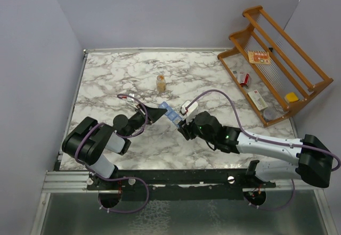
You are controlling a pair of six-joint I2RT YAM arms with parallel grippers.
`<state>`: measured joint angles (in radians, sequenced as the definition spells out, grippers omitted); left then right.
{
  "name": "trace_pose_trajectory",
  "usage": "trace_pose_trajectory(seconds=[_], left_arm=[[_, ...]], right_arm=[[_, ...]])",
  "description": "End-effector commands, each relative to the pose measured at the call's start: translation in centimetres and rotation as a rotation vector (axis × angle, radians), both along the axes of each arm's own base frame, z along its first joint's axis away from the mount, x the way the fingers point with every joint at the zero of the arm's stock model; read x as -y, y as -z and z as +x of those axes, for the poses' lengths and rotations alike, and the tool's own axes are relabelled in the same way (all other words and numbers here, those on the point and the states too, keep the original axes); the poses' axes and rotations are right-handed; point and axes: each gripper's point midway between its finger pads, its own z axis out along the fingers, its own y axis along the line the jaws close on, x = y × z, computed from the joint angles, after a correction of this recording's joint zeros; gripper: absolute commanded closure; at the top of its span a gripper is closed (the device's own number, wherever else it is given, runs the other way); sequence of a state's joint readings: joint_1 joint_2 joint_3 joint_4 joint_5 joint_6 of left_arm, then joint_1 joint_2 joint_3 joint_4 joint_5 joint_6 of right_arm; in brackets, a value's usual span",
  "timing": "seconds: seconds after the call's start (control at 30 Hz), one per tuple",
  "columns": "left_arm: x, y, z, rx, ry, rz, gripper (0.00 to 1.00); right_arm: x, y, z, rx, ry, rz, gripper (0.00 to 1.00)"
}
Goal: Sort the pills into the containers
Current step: Close the pill container.
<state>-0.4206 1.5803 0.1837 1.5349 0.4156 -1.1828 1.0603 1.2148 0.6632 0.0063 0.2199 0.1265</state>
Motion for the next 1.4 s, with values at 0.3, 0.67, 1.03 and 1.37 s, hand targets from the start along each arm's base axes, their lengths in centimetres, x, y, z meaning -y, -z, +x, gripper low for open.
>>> trace_pose_trajectory(seconds=[0.3,0.67,1.03,1.37], left_arm=[[-0.1,-3.5,-0.3,0.154,0.002,-0.083,0.89],[-0.2,-3.3,-0.4,0.133,0.002,-0.094,0.89],[-0.4,-2.0,-0.5,0.079,0.002,-0.088,0.89],[-0.5,-2.4,0.1,0.049,0.001,-0.125,0.89]], right_arm=[[-1.2,-4.9,-0.2,0.075,-0.026,0.157,0.39],[-1.4,-5.4,-0.2,0.083,-0.032,0.17,0.35],[3.4,-7.2,0.8,0.137,0.149,0.133,0.55],[6.9,0.7,-4.6,-0.187,0.167,0.098,0.75]])
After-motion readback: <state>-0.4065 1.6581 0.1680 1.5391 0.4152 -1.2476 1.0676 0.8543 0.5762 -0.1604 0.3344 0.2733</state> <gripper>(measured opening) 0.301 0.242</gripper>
